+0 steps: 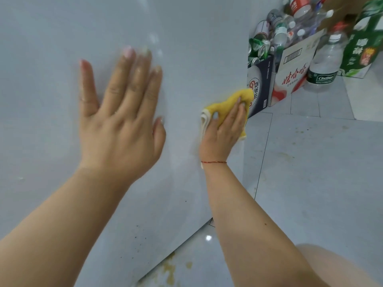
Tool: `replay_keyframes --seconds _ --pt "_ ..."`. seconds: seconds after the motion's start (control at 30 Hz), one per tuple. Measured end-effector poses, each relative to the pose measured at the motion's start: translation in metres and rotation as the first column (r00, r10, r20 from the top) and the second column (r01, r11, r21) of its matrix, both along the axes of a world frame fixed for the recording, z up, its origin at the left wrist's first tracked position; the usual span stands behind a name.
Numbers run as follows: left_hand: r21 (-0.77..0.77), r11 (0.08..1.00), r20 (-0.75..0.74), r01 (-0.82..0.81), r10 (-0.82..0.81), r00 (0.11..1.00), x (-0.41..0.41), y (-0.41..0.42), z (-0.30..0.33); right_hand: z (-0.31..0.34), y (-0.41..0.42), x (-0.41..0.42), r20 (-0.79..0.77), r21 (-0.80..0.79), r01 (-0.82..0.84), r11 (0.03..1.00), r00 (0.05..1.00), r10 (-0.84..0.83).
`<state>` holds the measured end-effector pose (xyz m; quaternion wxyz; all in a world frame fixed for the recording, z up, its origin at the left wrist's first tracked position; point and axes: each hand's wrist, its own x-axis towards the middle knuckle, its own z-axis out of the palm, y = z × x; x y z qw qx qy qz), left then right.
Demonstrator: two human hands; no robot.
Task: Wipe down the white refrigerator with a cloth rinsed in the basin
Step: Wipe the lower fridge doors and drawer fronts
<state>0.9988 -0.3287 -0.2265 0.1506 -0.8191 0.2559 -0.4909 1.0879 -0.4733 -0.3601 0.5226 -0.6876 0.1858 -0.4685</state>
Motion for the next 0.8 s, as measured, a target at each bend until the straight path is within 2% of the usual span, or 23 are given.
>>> replay_keyframes --seconds 0.1,0.17,0.27,0.33,0.4,0.47,0.53,0.6,0.7,0.8 --pt "0.035 0.999 -0.090 0.037 -0.034 0.995 -0.003 -0.009 -0.025 -0.026 -0.010 0.005 -0.101 0.219 -0.002 0.976 0.995 0.025" --pt "0.072 0.997 -0.142 0.041 -0.030 0.989 -0.004 -0.014 -0.043 -0.052 -0.012 0.006 -0.192 0.402 0.019 0.915 0.979 0.064" --pt "0.148 0.989 -0.201 0.019 0.011 0.979 -0.005 -0.014 -0.070 -0.101 -0.002 -0.003 -0.312 0.645 0.068 0.761 0.933 0.181" --pt "0.178 0.984 -0.225 -0.014 0.055 0.973 -0.004 -0.009 -0.082 -0.128 0.015 -0.017 -0.340 0.774 0.110 0.623 0.903 0.263" --pt "0.222 0.974 -0.211 -0.050 0.098 0.973 -0.001 -0.003 -0.087 -0.144 0.038 -0.035 -0.360 0.858 0.152 0.491 0.860 0.363" --pt "0.255 0.964 -0.196 -0.076 0.128 0.972 0.000 -0.002 -0.089 -0.150 0.057 -0.048 -0.377 0.886 0.179 0.428 0.814 0.441" --pt "0.271 0.959 -0.184 -0.087 0.140 0.973 0.001 -0.002 -0.089 -0.145 0.072 -0.057 -0.390 0.874 0.161 0.459 0.797 0.462" --pt "0.275 0.957 -0.162 -0.088 0.137 0.977 0.002 -0.002 -0.091 -0.130 0.085 -0.067 -0.367 0.808 0.049 0.587 0.822 0.436" --pt "0.268 0.959 -0.118 -0.087 0.122 0.986 0.004 0.000 -0.093 -0.098 0.091 -0.074 -0.232 0.587 -0.158 0.794 0.907 0.352" --pt "0.261 0.963 -0.112 -0.069 0.101 0.989 0.005 -0.001 -0.093 -0.077 0.060 -0.049 -0.131 0.337 -0.149 0.930 0.971 0.203"
